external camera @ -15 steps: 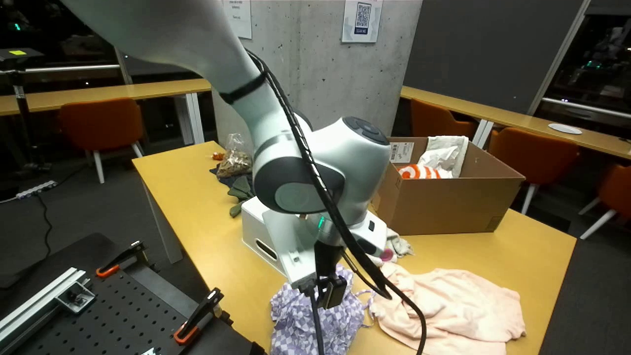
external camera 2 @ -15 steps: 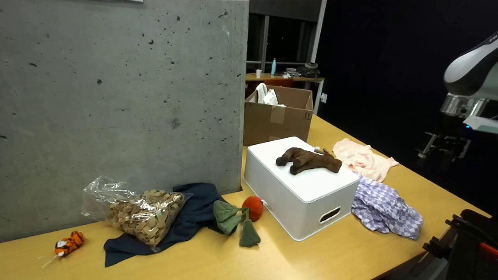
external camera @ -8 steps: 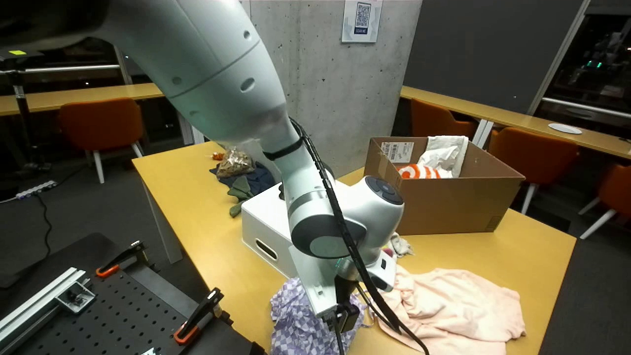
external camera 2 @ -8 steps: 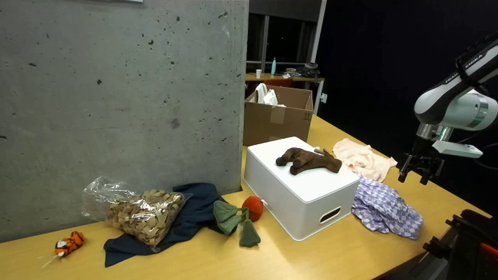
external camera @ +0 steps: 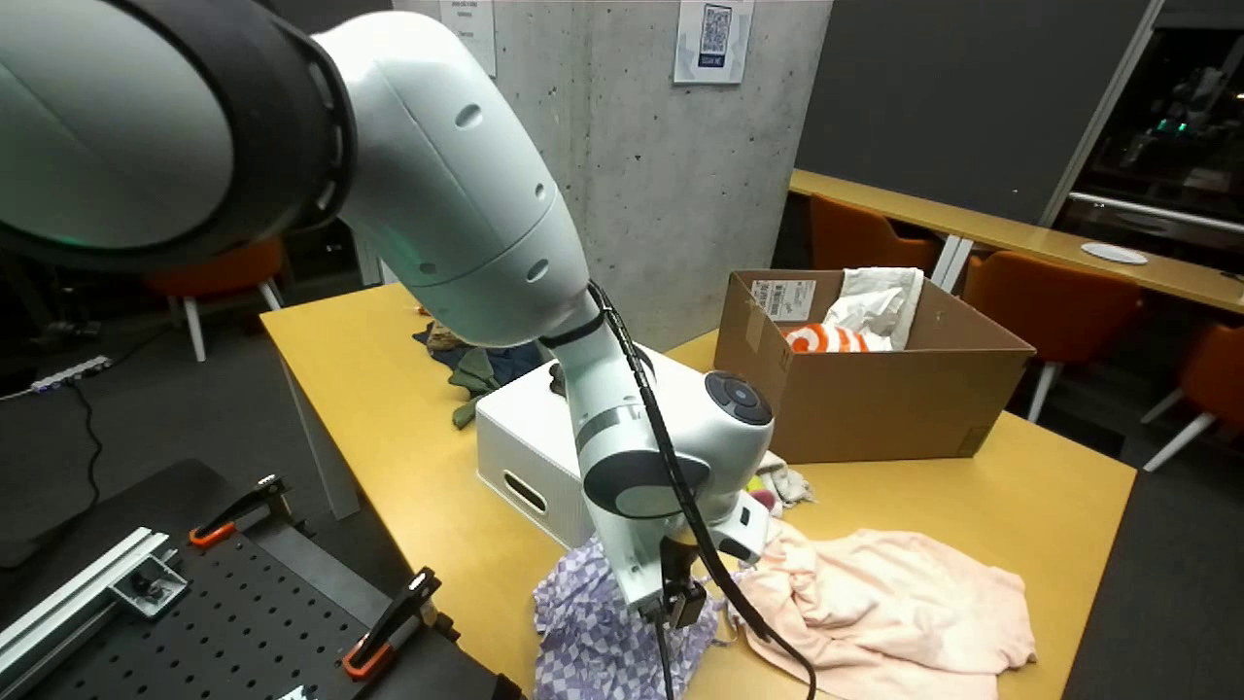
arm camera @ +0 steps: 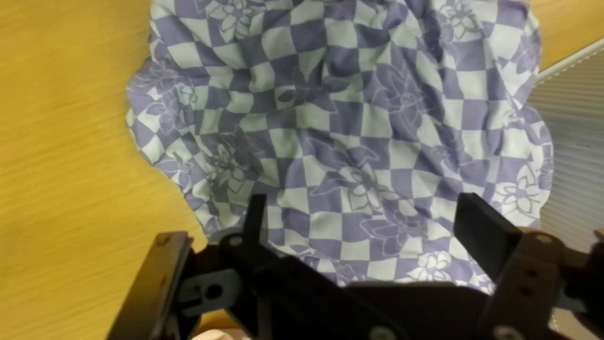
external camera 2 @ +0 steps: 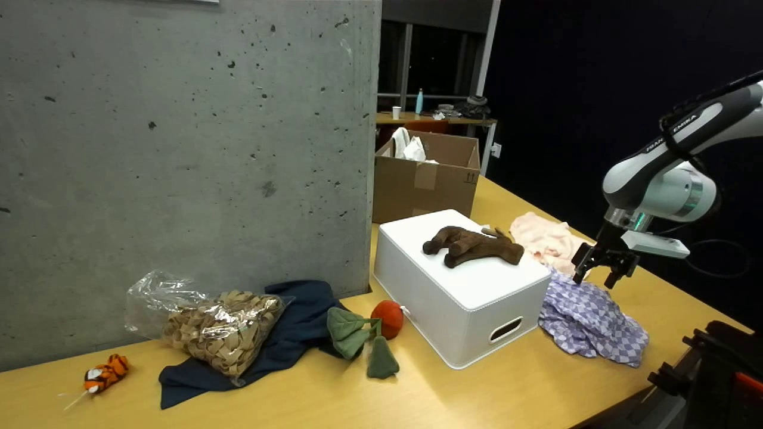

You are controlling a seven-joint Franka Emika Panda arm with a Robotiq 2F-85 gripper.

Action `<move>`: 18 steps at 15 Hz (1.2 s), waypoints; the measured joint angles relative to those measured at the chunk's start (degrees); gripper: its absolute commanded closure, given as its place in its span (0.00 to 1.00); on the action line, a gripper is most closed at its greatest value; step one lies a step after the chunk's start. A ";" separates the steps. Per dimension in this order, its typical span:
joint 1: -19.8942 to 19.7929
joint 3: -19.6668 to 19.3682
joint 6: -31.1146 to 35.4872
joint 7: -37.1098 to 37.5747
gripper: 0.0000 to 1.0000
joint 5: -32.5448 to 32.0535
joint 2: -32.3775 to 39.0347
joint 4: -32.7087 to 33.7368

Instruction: Cover the moose toy with the purple cloth, then lift it and put it on the basket

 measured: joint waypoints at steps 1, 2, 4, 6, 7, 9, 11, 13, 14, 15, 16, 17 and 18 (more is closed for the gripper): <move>0.01 0.35 0.00 0.44 0.26 0.00 1.23 1.31; 0.01 0.69 -0.01 0.78 0.35 0.00 2.54 2.70; 0.01 1.11 -0.03 1.24 0.51 0.00 4.86 5.18; 0.00 1.20 -0.14 1.68 0.65 0.00 6.61 7.25; -0.08 1.20 -0.20 1.96 0.73 0.00 7.28 8.17; -0.40 1.21 -0.46 2.47 0.88 0.00 8.20 9.70; -1.05 1.21 -1.08 2.99 1.00 0.00 8.41 10.72; -2.07 1.16 -2.21 3.22 1.00 0.00 8.33 11.92; -2.67 0.98 -2.68 3.24 1.00 0.00 8.08 12.53; -3.32 0.68 -3.05 3.26 0.99 0.00 7.62 13.20; -4.06 0.18 -3.65 3.27 0.99 -0.01 7.01 14.10; -4.85 -0.36 -4.66 3.30 0.99 -0.01 6.17 15.15; -5.67 -0.99 -5.66 3.35 0.99 -0.03 5.20 16.34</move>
